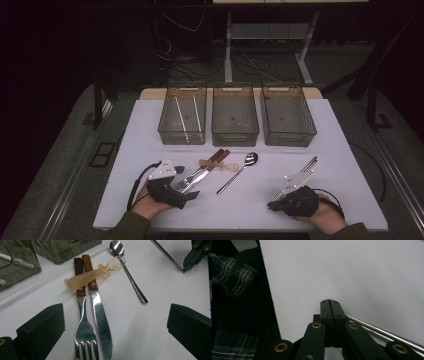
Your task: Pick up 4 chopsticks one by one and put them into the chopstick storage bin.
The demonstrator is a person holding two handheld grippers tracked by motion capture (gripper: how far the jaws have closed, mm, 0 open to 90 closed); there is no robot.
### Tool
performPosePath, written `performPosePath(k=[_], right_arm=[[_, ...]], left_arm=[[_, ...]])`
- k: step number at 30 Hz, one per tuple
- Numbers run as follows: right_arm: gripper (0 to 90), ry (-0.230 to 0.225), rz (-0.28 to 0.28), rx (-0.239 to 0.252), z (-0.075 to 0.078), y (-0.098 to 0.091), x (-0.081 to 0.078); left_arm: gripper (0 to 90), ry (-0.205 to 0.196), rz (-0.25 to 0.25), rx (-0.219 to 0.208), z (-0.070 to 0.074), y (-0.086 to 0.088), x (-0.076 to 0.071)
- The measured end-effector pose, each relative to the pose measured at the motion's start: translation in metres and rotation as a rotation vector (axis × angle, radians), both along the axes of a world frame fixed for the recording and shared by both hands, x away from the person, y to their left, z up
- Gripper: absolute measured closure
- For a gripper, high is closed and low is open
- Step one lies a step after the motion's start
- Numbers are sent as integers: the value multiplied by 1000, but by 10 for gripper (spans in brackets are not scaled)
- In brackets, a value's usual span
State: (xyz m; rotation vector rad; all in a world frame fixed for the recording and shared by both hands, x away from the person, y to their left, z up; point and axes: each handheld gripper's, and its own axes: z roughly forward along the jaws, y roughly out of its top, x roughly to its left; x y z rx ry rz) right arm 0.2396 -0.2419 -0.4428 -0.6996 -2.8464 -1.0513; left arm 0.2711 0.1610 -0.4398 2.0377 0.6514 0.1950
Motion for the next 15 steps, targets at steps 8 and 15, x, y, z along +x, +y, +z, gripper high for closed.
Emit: performPosePath(k=[8,15], right_arm=[[900,-14,0,5,-1,5,2],[900,-26,-5,9,-2,11,9]], left_arm=[[2,0,-1,2,0,0,0],[2,-1,-1,0,0,0,0]])
